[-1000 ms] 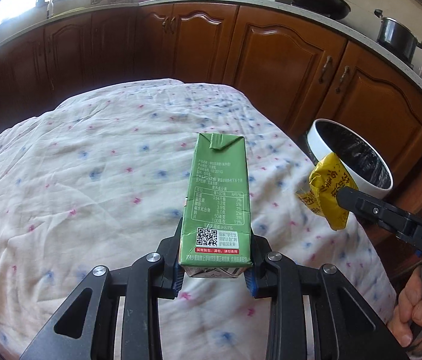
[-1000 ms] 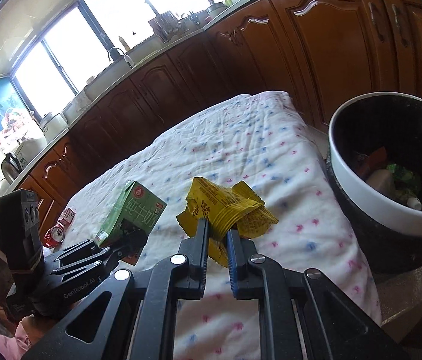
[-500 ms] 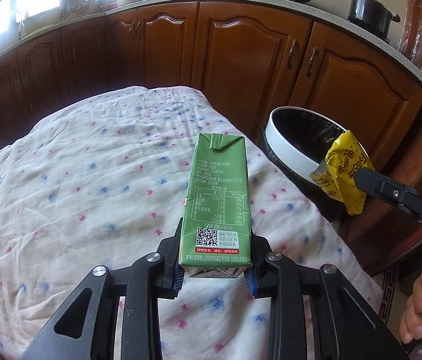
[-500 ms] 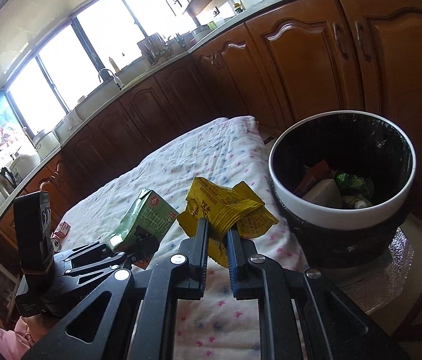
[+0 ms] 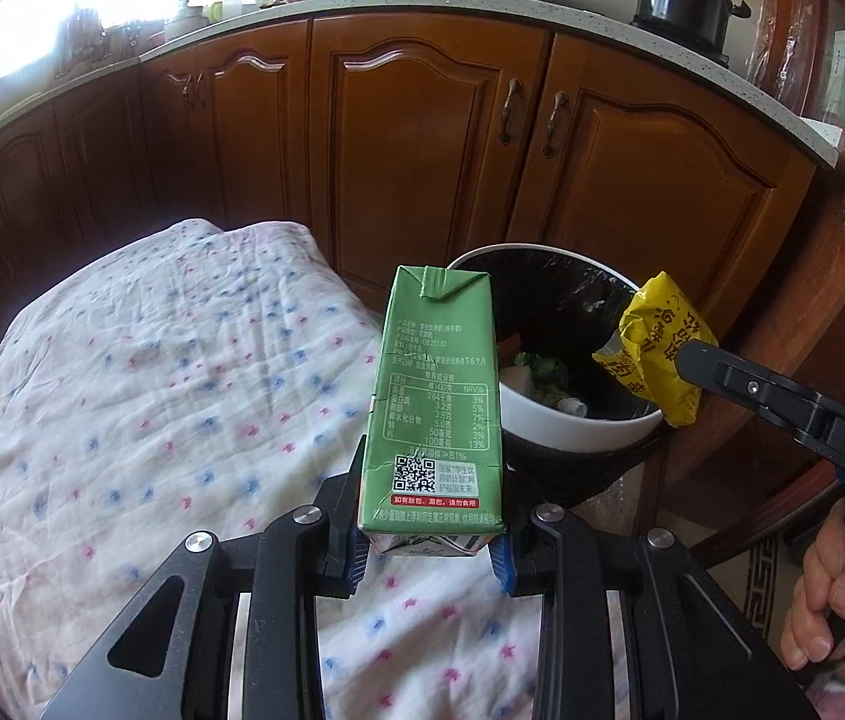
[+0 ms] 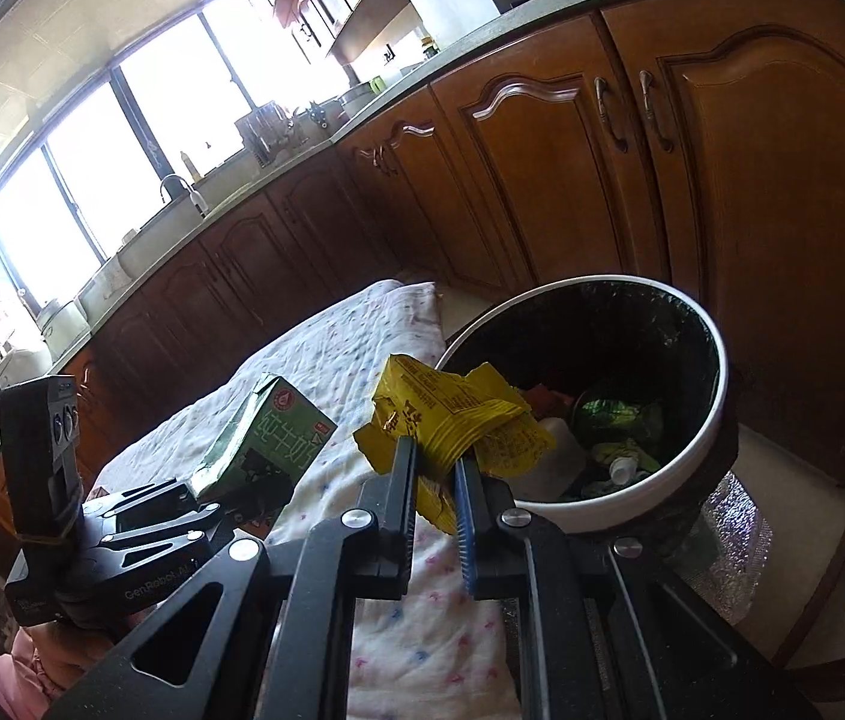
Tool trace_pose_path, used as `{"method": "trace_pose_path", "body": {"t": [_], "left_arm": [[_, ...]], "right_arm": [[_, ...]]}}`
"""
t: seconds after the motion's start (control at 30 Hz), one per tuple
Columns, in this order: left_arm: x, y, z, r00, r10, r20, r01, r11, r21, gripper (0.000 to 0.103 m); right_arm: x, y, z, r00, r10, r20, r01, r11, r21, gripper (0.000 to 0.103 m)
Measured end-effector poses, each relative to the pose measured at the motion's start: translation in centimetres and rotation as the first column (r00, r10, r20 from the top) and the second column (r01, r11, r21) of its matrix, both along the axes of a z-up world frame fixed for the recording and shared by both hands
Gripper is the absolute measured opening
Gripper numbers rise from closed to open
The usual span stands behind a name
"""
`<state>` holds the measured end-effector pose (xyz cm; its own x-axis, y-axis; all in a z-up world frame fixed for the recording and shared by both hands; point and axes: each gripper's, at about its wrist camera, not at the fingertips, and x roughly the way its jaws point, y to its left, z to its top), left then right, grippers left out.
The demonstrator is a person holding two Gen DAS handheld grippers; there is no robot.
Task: Collect trash
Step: 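Carry the milk carton and yellow wrapper over the bin, then open both tools to drop the carton and wrapper into the bin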
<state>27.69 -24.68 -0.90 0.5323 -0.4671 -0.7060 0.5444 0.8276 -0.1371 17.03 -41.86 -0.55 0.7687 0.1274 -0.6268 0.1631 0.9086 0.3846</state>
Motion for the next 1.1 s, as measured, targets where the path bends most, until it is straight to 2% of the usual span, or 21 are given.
{"method": "trace_pose_path", "body": {"t": [0.33, 0.73, 1.1], "left_arm": [[3.6, -3.7, 0.5, 0.998, -0.055, -0.010, 0.055, 0.998, 0.025, 0.030], [6.8, -9.3, -0.1, 0.989, -0.134, -0.055, 0.140, 0.983, 0.121, 0.030], [9.2, -12.4, -1.3, 0.984, -0.146, -0.102, 0.163, 0.970, 0.183, 0.030]], "right_arm": [[1.8, -3.1, -0.2, 0.999, -0.033, -0.035, 0.032, 0.999, -0.013, 0.011], [3.8, -5.6, -1.2, 0.989, -0.047, -0.141, 0.043, 0.999, -0.033, 0.011], [4.9, -7.4, -2.5, 0.976, -0.056, -0.209, 0.051, 0.998, -0.030, 0.011]]}}
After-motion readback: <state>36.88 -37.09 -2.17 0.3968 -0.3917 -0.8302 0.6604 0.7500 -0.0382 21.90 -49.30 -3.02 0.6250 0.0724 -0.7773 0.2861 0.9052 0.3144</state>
